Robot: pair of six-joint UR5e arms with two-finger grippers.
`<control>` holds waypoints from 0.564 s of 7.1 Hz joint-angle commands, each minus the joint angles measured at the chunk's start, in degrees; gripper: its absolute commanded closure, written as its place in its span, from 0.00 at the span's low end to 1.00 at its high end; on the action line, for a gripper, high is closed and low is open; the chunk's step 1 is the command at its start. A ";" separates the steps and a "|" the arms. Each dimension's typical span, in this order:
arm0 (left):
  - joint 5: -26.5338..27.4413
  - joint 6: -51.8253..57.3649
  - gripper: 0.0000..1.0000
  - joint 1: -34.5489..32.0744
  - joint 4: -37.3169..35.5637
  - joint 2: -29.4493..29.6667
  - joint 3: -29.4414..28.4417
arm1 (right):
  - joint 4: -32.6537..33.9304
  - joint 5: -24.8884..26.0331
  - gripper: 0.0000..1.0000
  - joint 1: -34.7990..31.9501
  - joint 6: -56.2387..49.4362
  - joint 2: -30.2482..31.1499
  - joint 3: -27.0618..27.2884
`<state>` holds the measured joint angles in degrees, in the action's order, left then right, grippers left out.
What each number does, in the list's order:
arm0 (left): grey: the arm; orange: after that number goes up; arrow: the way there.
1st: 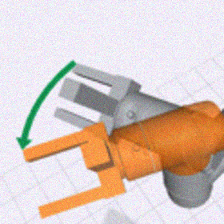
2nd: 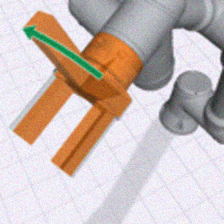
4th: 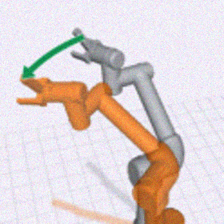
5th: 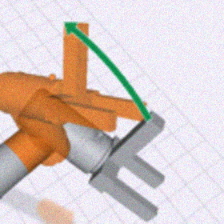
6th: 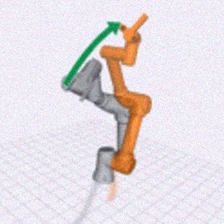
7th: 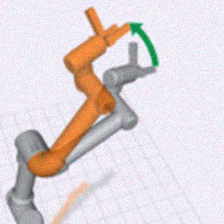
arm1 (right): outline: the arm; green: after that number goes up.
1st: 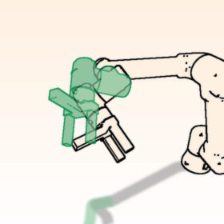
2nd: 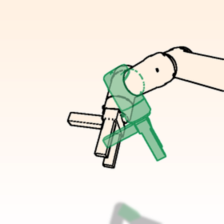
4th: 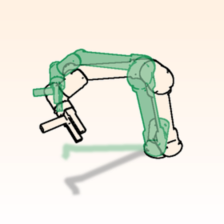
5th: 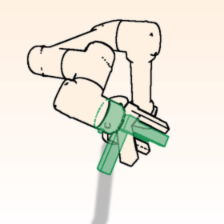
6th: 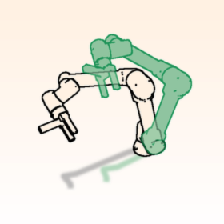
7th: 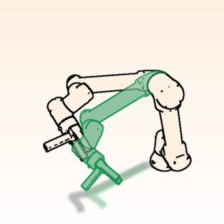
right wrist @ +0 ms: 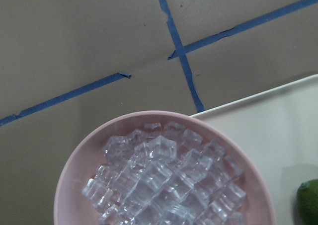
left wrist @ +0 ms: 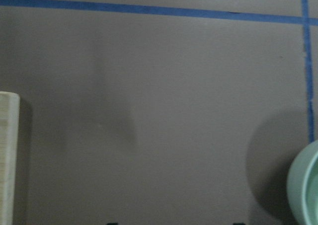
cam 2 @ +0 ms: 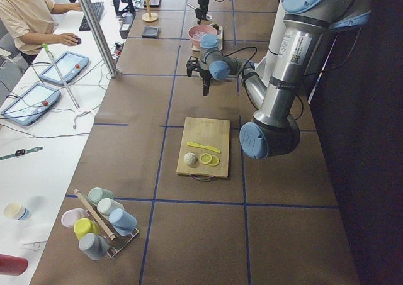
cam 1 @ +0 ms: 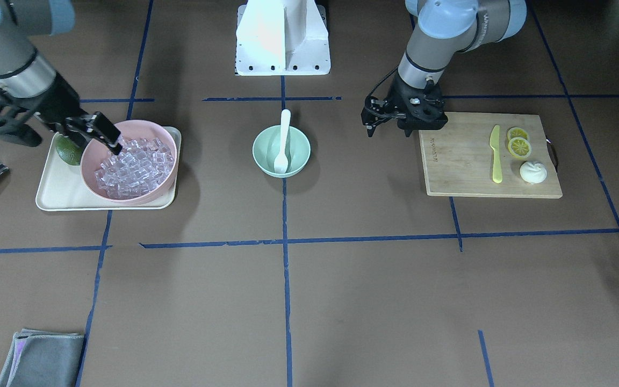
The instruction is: Put spoon and ice into bowl
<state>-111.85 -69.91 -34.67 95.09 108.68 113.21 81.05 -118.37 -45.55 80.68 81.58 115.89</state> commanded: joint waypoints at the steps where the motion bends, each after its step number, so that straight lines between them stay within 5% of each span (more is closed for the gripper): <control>1: 0.23 -0.49 0.02 -0.31 0.10 -1.10 0.52 | 16.65 8.91 0.04 6.06 2.90 -8.69 0.22; 4: 0.23 -0.67 0.01 -0.22 0.01 -1.02 0.52 | 16.42 9.04 0.04 6.79 3.08 -7.05 -3.02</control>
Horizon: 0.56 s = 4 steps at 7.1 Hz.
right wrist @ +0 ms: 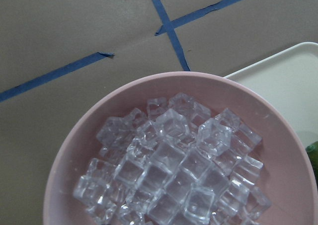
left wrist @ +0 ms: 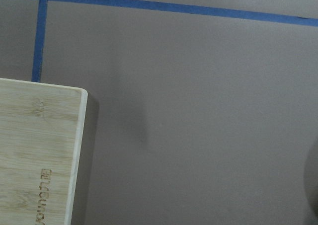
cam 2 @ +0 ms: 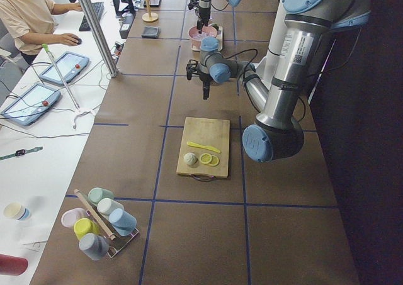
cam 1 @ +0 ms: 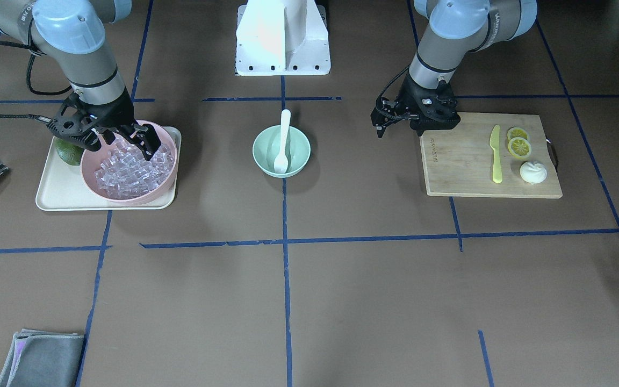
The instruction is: Put spoon and ice into bowl
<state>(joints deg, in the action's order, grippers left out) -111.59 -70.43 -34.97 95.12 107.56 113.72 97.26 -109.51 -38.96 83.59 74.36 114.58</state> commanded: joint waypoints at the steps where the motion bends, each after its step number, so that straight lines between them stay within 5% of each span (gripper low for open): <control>1: -0.03 -0.23 0.01 -0.01 -0.03 0.11 0.01 | 0.21 0.08 0.06 0.20 0.34 0.70 -1.73; 4: -0.03 -0.23 0.01 -0.01 -0.03 0.11 0.71 | 0.21 0.08 0.09 0.46 0.26 1.41 -1.90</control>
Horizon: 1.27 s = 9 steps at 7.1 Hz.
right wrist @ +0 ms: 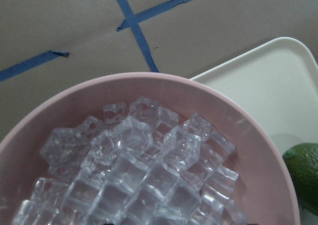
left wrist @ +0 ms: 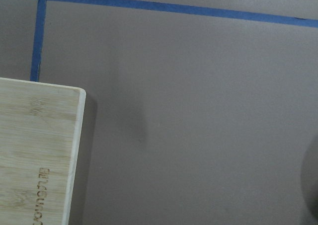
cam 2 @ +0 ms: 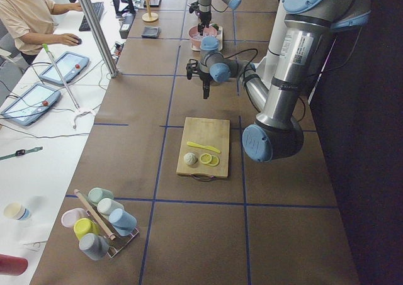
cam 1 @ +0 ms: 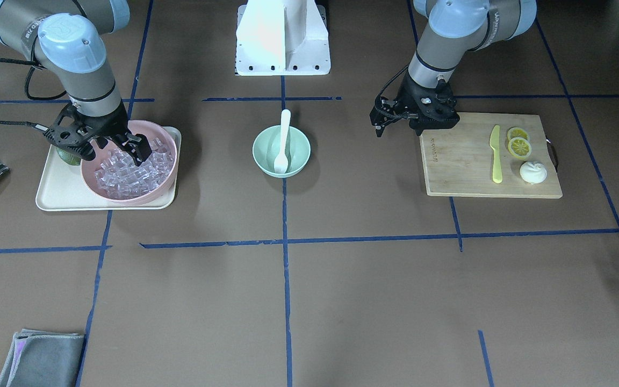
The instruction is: Put spoon and ice into bowl
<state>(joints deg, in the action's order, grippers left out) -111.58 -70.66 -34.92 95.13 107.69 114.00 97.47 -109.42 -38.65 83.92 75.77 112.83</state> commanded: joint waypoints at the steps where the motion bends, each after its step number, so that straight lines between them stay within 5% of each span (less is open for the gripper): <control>1: -0.04 -0.01 0.01 -0.06 0.05 -0.19 0.43 | 0.00 -0.09 0.09 0.59 0.10 -0.27 -0.50; 9: -0.04 -0.01 0.01 -0.06 0.05 -0.37 0.52 | 0.00 0.35 0.34 1.47 0.10 -0.62 -1.12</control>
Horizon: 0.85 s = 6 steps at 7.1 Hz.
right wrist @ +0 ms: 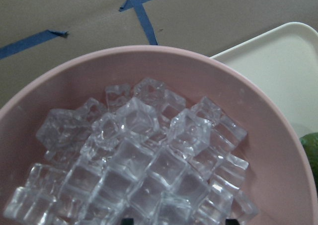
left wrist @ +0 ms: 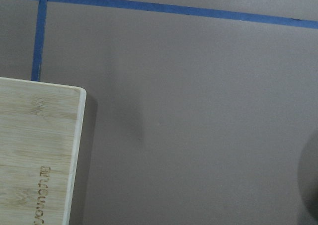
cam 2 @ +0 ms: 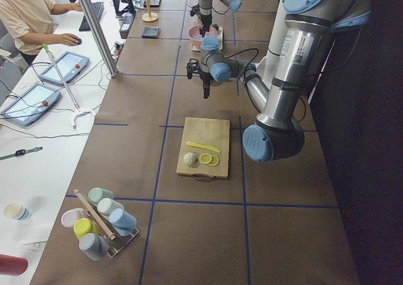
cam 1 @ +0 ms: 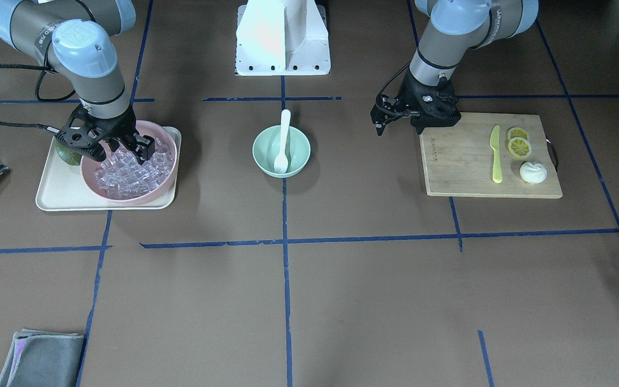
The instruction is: Put spoon and ice into bowl
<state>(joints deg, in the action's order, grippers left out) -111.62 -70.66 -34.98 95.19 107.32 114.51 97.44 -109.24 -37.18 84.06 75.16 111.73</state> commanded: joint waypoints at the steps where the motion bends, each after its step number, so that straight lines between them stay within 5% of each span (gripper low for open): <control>1: 0.00 0.00 0.01 0.00 0.00 0.00 0.02 | -0.05 0.17 0.42 0.01 0.05 -0.02 -0.02; 3: 0.09 0.00 0.01 0.00 0.00 0.00 0.02 | -0.05 0.26 0.58 -0.08 0.05 -0.02 -0.02; 5: 0.26 -0.09 0.01 0.09 0.00 -0.09 -0.16 | 0.04 0.17 1.00 -0.69 0.14 -0.28 0.15; 6: 0.26 -0.17 0.01 0.09 0.00 0.00 -0.07 | 0.04 0.08 1.00 -1.65 0.40 -0.80 0.50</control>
<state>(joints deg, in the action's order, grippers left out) -111.38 -70.78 -34.90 95.19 107.27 114.42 97.46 -109.06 -37.98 84.26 74.83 111.91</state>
